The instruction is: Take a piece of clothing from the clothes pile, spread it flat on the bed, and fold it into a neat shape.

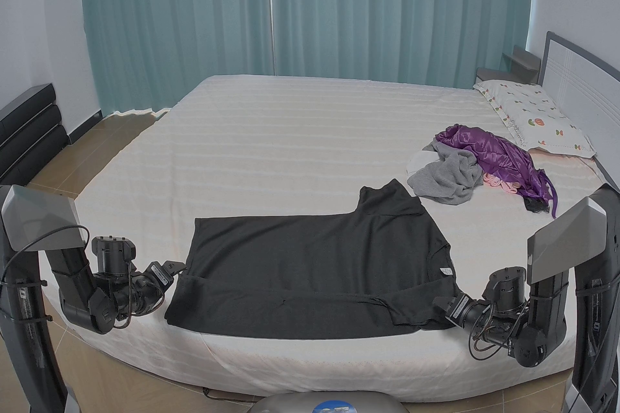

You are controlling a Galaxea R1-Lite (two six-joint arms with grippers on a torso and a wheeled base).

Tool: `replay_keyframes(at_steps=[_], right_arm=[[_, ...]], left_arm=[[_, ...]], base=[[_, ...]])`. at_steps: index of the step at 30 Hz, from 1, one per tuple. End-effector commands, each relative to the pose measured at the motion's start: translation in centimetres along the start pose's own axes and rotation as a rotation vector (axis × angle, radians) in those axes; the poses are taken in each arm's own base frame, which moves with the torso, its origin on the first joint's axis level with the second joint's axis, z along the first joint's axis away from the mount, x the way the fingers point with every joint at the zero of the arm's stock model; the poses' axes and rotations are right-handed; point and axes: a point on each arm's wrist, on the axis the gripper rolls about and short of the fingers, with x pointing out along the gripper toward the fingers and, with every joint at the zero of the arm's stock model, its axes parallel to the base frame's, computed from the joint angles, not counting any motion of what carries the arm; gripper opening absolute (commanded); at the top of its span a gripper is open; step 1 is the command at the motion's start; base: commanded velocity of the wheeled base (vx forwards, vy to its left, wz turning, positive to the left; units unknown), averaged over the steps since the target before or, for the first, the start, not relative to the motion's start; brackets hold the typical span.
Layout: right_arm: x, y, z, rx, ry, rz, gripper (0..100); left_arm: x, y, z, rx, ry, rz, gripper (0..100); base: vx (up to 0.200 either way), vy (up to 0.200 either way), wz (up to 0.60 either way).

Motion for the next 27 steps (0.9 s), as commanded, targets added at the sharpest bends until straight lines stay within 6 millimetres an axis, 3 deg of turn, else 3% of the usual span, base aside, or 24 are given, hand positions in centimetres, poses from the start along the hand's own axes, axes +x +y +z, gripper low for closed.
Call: replay_keyframes(at_steps=[1,18,19,27], right_arm=[[0.2,-0.5,-0.2,0.003,0.01,-0.019,0],[-0.5,-0.2,0.8,0.016,-0.022,-0.01,0],[-0.5,-0.2,0.8,0.016,-0.024,-0.008,100],[-0.5,-0.2,1.7,0.032,-0.058,0.005,100]], left_arm=[[0.0,0.0,0.0,-0.001,0.001,0.001,100],[0.0,0.0,0.1,-0.008,-0.004,0.001,100],[-0.1,0.0,0.1,-0.008,-0.004,0.001,100],[-0.3,-0.2,0.6,-0.051,-0.03,-0.007,100]], base=[[0.0,0.0,0.0],[0.0,0.0,0.0],[0.0,0.0,0.0],[0.0,0.0,0.0]])
